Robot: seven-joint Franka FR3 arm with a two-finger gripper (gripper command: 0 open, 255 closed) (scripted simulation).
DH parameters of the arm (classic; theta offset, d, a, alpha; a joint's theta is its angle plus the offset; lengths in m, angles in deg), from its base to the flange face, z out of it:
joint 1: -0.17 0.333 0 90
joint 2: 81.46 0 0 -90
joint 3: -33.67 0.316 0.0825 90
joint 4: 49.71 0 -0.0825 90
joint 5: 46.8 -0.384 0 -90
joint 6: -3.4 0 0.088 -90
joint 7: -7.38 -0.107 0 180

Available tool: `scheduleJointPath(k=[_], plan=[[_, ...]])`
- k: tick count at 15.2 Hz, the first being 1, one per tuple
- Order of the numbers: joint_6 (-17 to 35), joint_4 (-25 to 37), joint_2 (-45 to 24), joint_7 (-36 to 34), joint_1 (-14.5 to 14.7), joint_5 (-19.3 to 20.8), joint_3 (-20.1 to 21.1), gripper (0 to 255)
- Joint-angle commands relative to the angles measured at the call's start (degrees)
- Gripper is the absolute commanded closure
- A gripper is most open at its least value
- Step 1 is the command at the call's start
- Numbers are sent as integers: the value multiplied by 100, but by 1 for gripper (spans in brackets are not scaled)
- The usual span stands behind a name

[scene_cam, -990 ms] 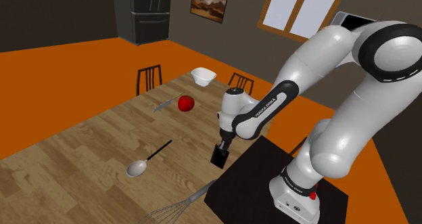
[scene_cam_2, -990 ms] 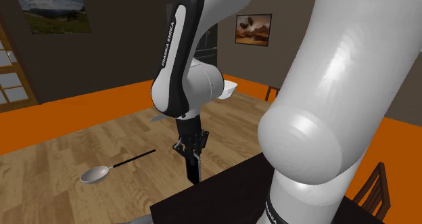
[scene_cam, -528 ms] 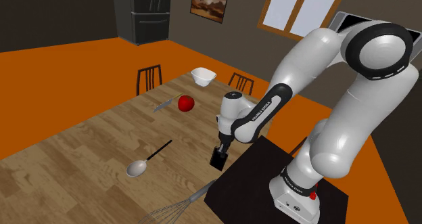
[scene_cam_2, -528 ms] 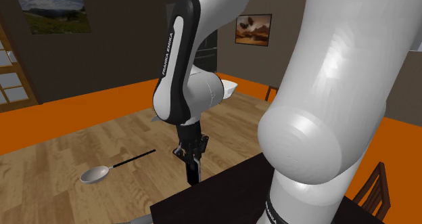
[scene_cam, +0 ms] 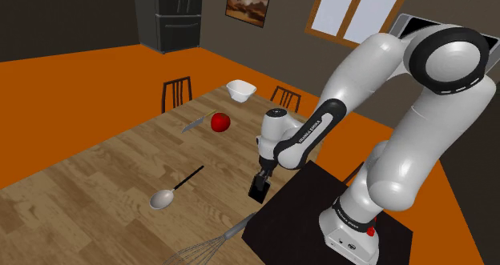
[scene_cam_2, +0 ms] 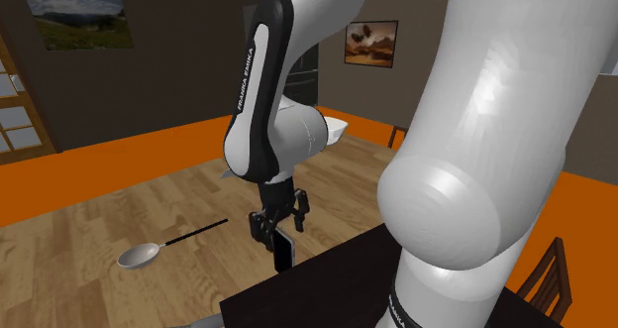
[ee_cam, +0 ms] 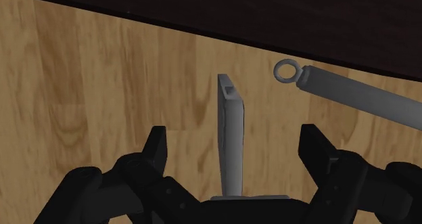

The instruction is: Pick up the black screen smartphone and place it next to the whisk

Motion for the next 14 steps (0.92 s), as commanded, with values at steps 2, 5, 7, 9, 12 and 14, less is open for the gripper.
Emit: scheduleJointPath(k=[2, 5, 7, 9, 12, 14], plan=[[0, 0, 0, 0, 0, 0, 0, 0], [-823, 67, 759, 124, 21, -178, 29, 0], [-1038, 101, 941, 144, 34, -205, 23, 0], [-1038, 101, 941, 144, 35, -205, 22, 0], [-1038, 101, 941, 144, 35, -205, 22, 0], [-1038, 101, 941, 144, 35, -205, 22, 0]])
